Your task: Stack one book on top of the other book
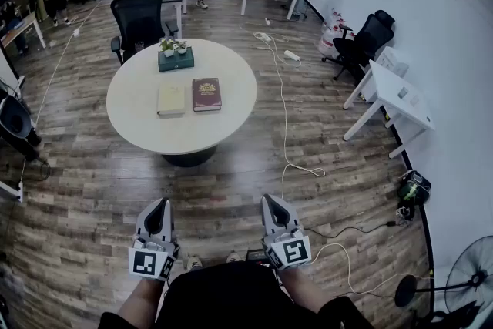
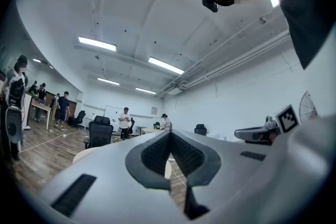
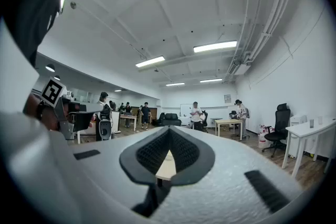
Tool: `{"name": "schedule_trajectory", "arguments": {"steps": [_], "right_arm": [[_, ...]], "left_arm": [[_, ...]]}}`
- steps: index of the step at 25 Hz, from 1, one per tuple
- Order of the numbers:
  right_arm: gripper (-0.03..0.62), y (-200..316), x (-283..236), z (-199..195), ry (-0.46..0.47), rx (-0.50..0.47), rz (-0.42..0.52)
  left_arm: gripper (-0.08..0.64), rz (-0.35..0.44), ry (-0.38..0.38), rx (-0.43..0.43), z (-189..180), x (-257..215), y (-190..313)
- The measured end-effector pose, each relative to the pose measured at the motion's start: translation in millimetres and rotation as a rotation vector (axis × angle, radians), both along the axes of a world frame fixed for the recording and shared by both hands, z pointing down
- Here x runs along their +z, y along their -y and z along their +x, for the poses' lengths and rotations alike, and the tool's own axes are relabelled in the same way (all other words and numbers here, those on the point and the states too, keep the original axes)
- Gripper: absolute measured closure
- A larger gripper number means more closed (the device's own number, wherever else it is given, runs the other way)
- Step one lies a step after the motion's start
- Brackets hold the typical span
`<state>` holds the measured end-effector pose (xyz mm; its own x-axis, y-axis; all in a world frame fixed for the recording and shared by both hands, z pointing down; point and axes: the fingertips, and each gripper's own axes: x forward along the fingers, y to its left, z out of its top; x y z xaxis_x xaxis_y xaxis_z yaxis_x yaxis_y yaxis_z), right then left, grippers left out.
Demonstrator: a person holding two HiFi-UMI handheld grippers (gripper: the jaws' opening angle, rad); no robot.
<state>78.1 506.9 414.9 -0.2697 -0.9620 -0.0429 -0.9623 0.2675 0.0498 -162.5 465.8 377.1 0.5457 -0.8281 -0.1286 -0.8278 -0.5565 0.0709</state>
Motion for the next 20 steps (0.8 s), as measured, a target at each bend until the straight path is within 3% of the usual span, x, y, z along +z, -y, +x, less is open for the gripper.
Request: {"name": "schedule_trajectory", "arguments": {"steps": [8,13,20], "right_arm": [[0.592,-0.9,2.0,-1.1,0.015,-0.006,-0.005],[0.589,-2.6,0.0,-0.3,0.097,-0.051,0.001],[0.589,-4.2,0.6,14.3,0.09,-0.051,0.012]], "left_arm": [[0.555,0.0,0.011,0.002,1.8,2.2,-2.3],[0.555,0.003,0.002,0.014,5.8,0.1,-1.7],[0.555,-0.006,-0.009,0.011,17.8,0.5,1.2]]}}
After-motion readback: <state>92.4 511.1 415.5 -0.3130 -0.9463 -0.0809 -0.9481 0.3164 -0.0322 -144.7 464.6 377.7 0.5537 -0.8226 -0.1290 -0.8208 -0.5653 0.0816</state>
